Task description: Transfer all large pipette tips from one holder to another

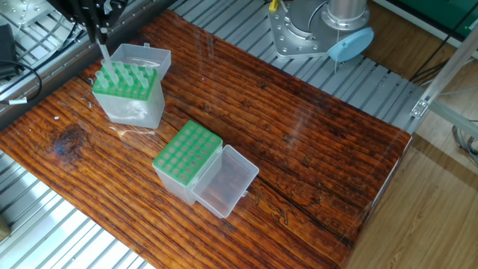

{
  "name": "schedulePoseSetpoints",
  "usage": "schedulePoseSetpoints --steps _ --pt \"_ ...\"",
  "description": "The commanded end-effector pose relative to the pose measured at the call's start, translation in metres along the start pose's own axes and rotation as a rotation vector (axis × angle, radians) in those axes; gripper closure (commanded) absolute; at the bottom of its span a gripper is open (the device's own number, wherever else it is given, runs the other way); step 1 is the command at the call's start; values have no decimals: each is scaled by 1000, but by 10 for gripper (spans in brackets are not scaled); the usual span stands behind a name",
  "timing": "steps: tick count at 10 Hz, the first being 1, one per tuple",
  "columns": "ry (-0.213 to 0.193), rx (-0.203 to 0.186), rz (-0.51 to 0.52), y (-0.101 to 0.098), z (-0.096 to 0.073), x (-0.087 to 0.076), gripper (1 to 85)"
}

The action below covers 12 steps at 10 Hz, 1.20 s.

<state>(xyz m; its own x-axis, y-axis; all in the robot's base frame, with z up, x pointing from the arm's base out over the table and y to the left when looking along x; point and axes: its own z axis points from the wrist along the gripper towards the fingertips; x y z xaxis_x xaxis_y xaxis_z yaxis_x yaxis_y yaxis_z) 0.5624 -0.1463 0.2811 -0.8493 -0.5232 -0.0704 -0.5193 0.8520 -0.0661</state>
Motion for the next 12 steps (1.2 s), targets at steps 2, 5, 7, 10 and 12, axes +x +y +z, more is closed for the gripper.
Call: schedulePoseSetpoints --steps 2,5,7,10,12 --pt "-4 -6 0 2 5 1 830" --pt "-3 -11 1 3 8 3 830" --pt "-2 -12 1 3 9 3 830" --pt "6 -14 -13 3 10 4 803" --pt "10 -18 -47 3 12 5 703"
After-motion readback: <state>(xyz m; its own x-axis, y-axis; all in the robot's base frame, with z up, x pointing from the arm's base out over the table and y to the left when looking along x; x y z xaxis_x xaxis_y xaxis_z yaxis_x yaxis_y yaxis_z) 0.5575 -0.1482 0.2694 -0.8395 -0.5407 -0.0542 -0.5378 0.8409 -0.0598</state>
